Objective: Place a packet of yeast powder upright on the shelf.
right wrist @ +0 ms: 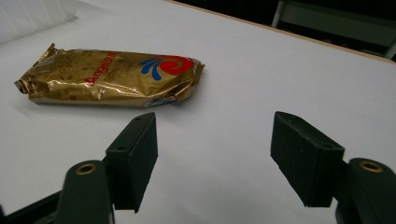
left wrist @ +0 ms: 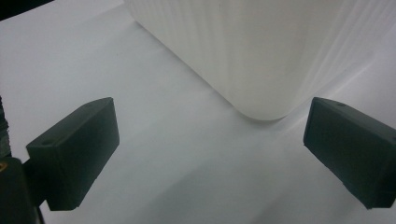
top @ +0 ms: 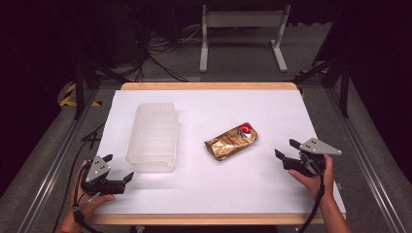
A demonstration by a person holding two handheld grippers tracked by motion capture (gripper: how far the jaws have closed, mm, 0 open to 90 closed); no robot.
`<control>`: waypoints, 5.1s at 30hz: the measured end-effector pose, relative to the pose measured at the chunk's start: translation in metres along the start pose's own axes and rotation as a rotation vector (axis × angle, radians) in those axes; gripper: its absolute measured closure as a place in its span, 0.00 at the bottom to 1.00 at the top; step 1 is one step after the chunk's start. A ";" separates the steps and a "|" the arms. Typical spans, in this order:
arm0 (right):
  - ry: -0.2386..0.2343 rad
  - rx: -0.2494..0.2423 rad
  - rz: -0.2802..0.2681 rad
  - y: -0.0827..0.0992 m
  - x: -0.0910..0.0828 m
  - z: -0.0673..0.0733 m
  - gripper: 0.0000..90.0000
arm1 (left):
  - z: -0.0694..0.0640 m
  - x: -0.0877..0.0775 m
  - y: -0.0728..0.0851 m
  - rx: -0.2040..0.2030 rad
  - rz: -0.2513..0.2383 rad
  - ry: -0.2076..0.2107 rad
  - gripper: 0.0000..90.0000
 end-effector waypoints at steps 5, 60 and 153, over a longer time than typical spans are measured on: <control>-0.043 0.019 0.002 -0.004 0.007 0.007 0.37 | -0.001 -0.001 0.001 0.004 -0.003 0.002 0.05; -0.140 0.262 0.147 -0.025 0.116 0.012 0.81 | -0.005 0.001 -0.001 0.024 0.016 0.004 0.05; -0.601 -0.365 -0.177 -0.233 0.082 0.204 0.99 | -0.005 -0.005 0.002 -0.001 0.009 -0.005 0.05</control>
Point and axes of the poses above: each handheld gripper's, and its own axes: x roughly forward along the jaws, y roughly out of its underside, z roughly to its left, the point moved 2 cm from there along x, roughly forward along the jaws, and after that the axes turned 3 degrees about x, right-handed, at the moved point
